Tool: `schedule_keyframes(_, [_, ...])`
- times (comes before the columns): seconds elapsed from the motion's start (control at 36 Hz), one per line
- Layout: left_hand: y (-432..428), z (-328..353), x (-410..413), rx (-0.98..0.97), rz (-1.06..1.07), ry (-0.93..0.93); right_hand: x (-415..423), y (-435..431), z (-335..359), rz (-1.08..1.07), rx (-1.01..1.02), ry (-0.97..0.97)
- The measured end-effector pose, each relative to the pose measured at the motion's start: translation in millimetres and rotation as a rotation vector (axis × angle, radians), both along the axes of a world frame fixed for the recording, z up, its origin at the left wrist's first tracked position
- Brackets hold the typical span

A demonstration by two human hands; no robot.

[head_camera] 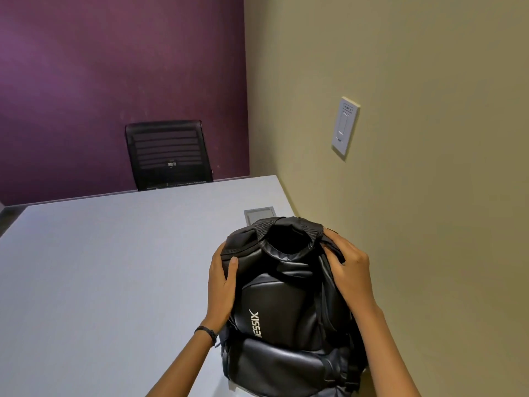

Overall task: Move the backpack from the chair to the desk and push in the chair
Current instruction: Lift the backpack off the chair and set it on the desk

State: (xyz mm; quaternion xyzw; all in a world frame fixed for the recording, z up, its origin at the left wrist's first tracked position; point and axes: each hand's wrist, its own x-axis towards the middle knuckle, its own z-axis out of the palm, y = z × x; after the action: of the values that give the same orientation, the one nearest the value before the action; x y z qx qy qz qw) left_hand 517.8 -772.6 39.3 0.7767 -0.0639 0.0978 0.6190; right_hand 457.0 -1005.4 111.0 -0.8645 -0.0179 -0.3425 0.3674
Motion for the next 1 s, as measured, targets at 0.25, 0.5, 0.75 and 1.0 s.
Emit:
schedule_keyframes(0.25, [-13, 7, 21, -0.074, -0.046, 0.086, -9, 0, -5, -0.114, -0.059, 0.009])
schedule_keyframes(0.5, [-45, 20, 50, -0.081, -0.068, 0.02, -19, -2, -3, -0.313, -0.091, 0.024])
schedule_keyframes(0.75, [-94, 53, 96, -0.033, -0.29, -0.088, -44, 1, 5, -0.504, 0.01, 0.031])
schedule_keyframes(1.0, [-163, 72, 117, 0.074, -0.448, -0.149, -63, -1, 2, -0.647, 0.173, 0.045])
